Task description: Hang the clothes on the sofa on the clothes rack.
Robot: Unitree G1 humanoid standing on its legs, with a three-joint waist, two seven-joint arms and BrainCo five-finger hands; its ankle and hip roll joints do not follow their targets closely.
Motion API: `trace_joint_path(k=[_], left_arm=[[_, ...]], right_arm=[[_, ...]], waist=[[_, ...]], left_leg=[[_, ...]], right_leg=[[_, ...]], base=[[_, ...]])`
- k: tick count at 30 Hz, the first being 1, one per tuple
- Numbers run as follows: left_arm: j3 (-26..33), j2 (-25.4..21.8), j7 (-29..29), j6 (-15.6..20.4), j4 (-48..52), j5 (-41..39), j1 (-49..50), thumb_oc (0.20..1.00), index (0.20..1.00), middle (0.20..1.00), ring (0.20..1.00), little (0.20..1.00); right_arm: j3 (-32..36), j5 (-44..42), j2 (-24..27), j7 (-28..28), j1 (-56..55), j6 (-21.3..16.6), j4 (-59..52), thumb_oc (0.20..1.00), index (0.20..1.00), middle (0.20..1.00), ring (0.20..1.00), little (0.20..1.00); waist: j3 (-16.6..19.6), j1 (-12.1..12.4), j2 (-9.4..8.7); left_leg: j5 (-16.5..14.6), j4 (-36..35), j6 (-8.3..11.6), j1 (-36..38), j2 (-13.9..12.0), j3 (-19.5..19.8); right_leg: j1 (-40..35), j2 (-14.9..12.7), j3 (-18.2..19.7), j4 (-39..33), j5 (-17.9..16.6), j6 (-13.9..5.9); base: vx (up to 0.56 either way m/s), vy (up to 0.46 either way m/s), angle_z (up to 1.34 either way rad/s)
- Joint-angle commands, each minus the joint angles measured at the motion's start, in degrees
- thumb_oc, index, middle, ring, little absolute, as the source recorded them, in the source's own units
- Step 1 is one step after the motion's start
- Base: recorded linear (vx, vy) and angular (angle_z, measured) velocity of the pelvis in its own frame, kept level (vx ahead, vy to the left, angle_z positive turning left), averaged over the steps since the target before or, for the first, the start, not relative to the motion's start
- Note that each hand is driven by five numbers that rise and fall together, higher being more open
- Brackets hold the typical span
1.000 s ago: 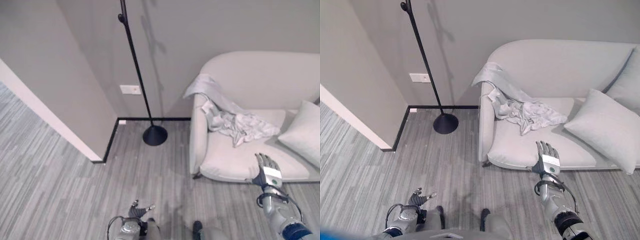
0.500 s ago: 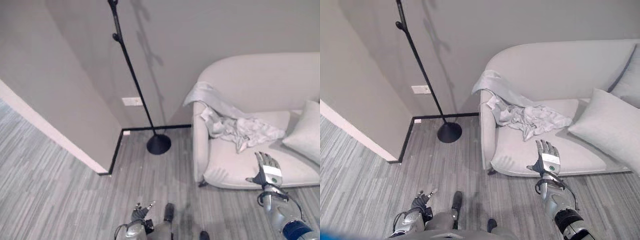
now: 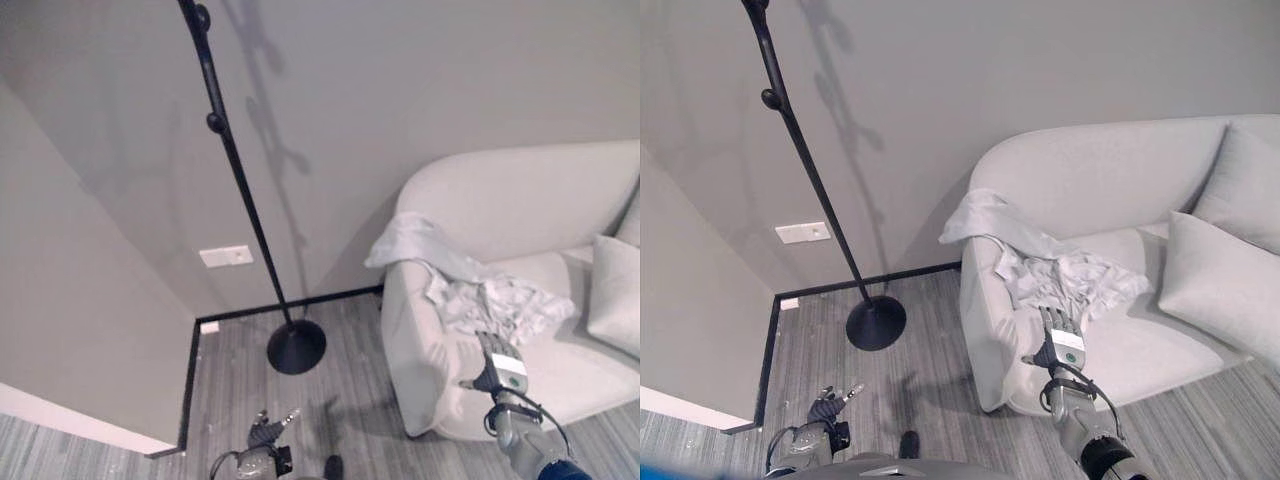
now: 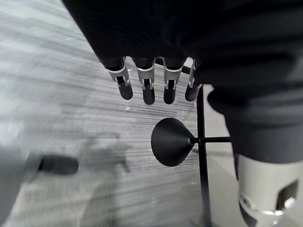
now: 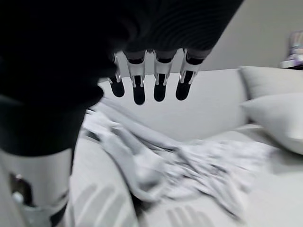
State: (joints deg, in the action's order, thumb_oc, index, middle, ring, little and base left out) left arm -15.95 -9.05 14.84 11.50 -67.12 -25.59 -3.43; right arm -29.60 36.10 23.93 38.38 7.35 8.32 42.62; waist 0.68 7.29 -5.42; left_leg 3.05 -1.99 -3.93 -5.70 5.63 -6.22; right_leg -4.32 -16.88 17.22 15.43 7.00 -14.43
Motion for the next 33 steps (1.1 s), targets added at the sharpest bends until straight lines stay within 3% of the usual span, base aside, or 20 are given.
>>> trace_joint_path(k=[1,4,6,10,11,13,14,15,16,18,19,21,23,27,33], left_arm=[[1.27,1.32,0.39,0.12,-0.42,4.09,-2.33,1.0,1.0,1.0,1.0,1.0],[1.59,1.03,-0.3,-0.33,-1.44,5.03,-2.45,1.0,1.0,1.0,1.0,1.0],[1.65,0.7,-0.67,-0.82,-2.29,6.01,-2.58,1.0,1.0,1.0,1.0,1.0],[2.52,0.26,-0.97,-0.91,-3.11,6.69,-2.24,1.0,1.0,1.0,1.0,1.0],[2.92,0.17,-0.92,-0.88,-3.42,6.65,-1.93,1.0,1.0,1.0,1.0,1.0],[3.25,0.1,-1.06,-0.97,-4.47,6.71,-1.55,1.0,1.0,1.0,1.0,1.0],[3.25,0.15,-1.16,-1.17,-5.22,6.88,-1.53,1.0,1.0,1.0,1.0,1.0],[3.24,0.27,-1.2,-1.24,-5.79,6.85,-1.59,1.0,1.0,1.0,1.0,1.0],[3.36,0.38,-1.12,-1.34,-6.5,6.71,-1.83,1.0,1.0,1.0,1.0,1.0],[3.32,0.53,-1.59,-1.53,-7.44,6.86,-2.12,1.0,1.0,1.0,1.0,1.0],[3.69,0.54,-1.65,-1.62,-8.1,6.68,-2.41,1.0,1.0,1.0,1.0,1.0],[3.8,0.34,-1.2,-1.6,-8.49,7.55,-2.43,1.0,1.0,1.0,1.0,1.0],[4.61,0.25,-1.83,-1.46,-8.61,7.26,-3.14,1.0,1.0,1.0,1.0,1.0],[5.86,0.21,-1.45,-0.71,-7.06,6.05,-2.02,1.0,1.0,1.0,1.0,1.0],[5.69,0.28,-1.31,-0.5,-7.59,6.23,-1.4,1.0,1.0,1.0,1.0,1.0]], right_arm=[[0.76,0.75,4.7,1.15,6.62,0.65,-0.69,1.0,1.0,1.0,1.0,1.0],[0.79,0.74,4.4,1.02,8.12,1.05,0.66,1.0,1.0,1.0,1.0,1.0],[0.9,0.7,4.46,0.5,8.63,1.1,1.0,1.0,1.0,1.0,1.0,1.0],[0.77,0.93,4.46,-0.58,8.3,0.99,1.33,1.0,1.0,1.0,1.0,1.0],[0.79,0.85,4.59,-0.8,8.12,0.78,1.1,1.0,1.0,1.0,1.0,1.0],[0.84,0.04,5.52,-0.92,8.89,-0.28,1.23,1.0,1.0,1.0,1.0,1.0],[0.9,-0.65,5.78,-0.95,9.51,-0.66,1.81,1.0,1.0,1.0,1.0,1.0],[0.68,-1.5,6.09,-0.65,10.34,-0.93,2.59,1.0,1.0,1.0,1.0,1.0],[0.5,-2.52,6.46,-0.26,11.42,-1.1,3.72,1.0,1.0,1.0,1.0,1.0],[0.85,-3.72,7.15,0.39,11.53,-1.19,4.92,1.0,1.0,1.0,1.0,1.0],[1.75,-5.1,7.64,0.86,11.13,-1.21,6.38,1.0,1.0,1.0,1.0,1.0],[1.4,-4.82,8.53,0.79,10.36,-0.51,7.6,1.0,1.0,1.0,1.0,1.0],[3.13,-5.87,9.28,1.04,8.84,-0.84,8.22,1.0,1.0,1.0,1.0,1.0],[4.81,-7.75,9.74,0.1,7.52,-2.72,10.06,1.0,1.0,1.0,1.0,1.0],[6.29,-11.42,9.91,-0.28,7.36,-5.05,11.74,1.0,1.0,1.0,1.0,1.0]], waist=[[-1.41,1.96,0.15],[-1.39,2.73,0.71],[-1.4,3.02,1.13],[-0.78,2.65,1.17],[-0.29,2.41,0.96],[0.07,1.84,2.01],[-0.11,1.52,2.69],[-1.34,0.45,3.17],[-2.85,-0.85,3.21],[-4.48,-2.33,2.6],[-5.5,-3.26,2.27],[-5.63,-3.6,2.16],[-5.22,-3.58,1.75],[-2.56,-3.63,1.93],[-1.81,-3.31,2.0]], left_leg=[[3.62,1.71,7.21,-8.91,-4.95,1.06],[1.54,3.0,5.41,-8.05,-4.37,0.84],[0.58,3.61,4.69,-7.51,-4.21,0.76],[-0.34,2.11,4.17,-4.89,-3.45,1.27],[-0.84,0.95,4.07,-3.4,-2.89,1.51],[-1.23,-1.78,3.81,0.22,-3.4,2.89],[-1.42,-2.27,3.72,1.66,-3.86,3.58],[-1.94,-2.55,3.74,3.92,-3.92,4.89],[-2.49,-2.74,3.72,6.38,-3.41,6.37],[-3.06,-2.68,3.84,8.99,-2.16,9.13],[-3.73,-2.89,4.08,10.97,-1.51,12.17],[-4.56,-2.91,4.24,12.14,-1.34,13.61],[-5.07,-2.48,4.66,12.96,-0.43,15.6],[-5.42,-2.84,6.05,14.44,-2.4,18.09],[-4.86,-2.95,7.6,14.62,-3.64,19.77]], right_leg=[[-5.87,1.23,-2.52,-6.0,-26.5,2.47],[-3.68,-0.02,-3.47,-2.95,-31.61,2.73],[-2.72,-1.0,-4.76,-2.07,-32.75,3.27],[-2.13,-0.7,-5.68,-3.71,-30.54,3.61],[-1.9,0.39,-5.91,-5.42,-27.89,3.62],[2.03,6.1,-7.13,-9.27,-14.73,4.54],[4.77,9.0,-7.07,-10.49,-10.85,4.95],[7.62,11.83,-7.17,-9.66,-9.31,5.44],[10.31,15.02,-6.58,-10.1,-9.88,5.53],[12.16,18.7,-3.95,-12.16,-11.38,5.34],[13.52,21.17,-1.17,-13.04,-12.72,5.12],[14.23,21.83,-0.71,-12.71,-13.22,4.96],[11.22,20.14,-1.31,-13.96,-13.48,6.34],[8.22,20.05,-4.0,-15.19,-13.8,7.73],[6.17,19.91,-6.97,-15.71,-12.32,8.8]], base=[[0.21,0.106,0.11],[0.2,0.13,0.13],[0.19,0.137,-0.1],[0.12,0.064,-0.1],[0.2,0.044,-0.04],[0.29,0.063,-0.18],[0.24,0.024,-0.18],[0.25,-0.011,-0.13],[0.26,-0.04,0.0],[0.3,-0.055,0.62],[0.25,-0.065,1.13],[0.21,-0.066,1.26],[0.23,-0.16,1.31],[0.16,-0.159,0.9],[0.12,-0.105,0.26]])
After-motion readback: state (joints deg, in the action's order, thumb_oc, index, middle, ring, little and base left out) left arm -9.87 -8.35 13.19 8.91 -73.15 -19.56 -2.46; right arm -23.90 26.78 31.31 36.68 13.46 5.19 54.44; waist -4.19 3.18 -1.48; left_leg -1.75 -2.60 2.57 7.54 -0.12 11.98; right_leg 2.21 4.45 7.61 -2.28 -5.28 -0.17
